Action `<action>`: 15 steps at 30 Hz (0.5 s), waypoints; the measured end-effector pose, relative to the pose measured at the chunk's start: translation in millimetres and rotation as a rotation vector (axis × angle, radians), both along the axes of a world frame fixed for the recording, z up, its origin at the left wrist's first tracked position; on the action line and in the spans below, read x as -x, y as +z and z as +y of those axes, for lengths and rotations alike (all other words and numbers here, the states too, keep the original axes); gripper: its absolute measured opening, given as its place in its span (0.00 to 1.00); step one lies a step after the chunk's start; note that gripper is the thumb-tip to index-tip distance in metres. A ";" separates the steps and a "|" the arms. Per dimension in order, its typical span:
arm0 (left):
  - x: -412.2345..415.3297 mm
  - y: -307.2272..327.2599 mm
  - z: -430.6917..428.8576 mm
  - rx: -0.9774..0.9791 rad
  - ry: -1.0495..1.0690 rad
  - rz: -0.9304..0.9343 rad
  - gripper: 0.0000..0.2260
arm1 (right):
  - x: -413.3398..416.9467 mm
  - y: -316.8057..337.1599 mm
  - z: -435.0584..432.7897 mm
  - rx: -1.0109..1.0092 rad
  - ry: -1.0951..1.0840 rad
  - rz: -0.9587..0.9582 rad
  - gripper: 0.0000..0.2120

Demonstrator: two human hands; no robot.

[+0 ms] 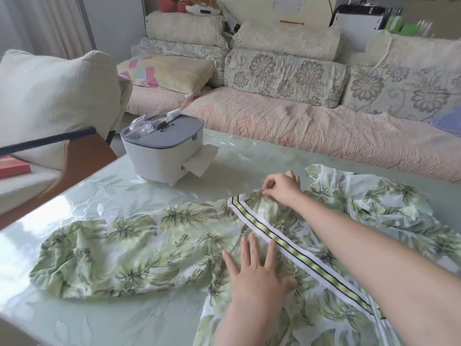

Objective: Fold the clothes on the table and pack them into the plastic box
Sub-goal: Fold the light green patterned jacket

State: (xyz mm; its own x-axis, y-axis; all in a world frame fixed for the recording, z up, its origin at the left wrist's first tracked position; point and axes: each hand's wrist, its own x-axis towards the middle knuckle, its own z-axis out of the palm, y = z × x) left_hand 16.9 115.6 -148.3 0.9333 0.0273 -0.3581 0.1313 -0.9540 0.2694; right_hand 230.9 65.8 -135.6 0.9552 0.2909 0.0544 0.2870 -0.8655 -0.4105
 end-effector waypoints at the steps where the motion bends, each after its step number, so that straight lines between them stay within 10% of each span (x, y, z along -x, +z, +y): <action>1: -1.0 -1.0 -1.2 0.000 0.008 0.005 0.33 | -1.7 0.2 2.8 -0.078 -0.037 -0.058 0.02; 11: -19.9 -6.8 -1.6 -0.073 0.060 -0.125 0.54 | 5.4 -1.1 -23.6 -0.088 0.176 -0.186 0.23; 15: -42.0 7.6 8.8 -0.063 0.083 -0.249 0.33 | 24.6 2.6 -93.1 -0.051 0.167 -0.185 0.24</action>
State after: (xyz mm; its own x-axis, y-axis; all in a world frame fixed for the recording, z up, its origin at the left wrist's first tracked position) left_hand 58.9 124.4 -140.7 0.9860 0.1222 -0.1130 0.1467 -0.9588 0.2432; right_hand 206.3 -27.3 -133.0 0.8665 0.4361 0.2429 0.4987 -0.7793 -0.3796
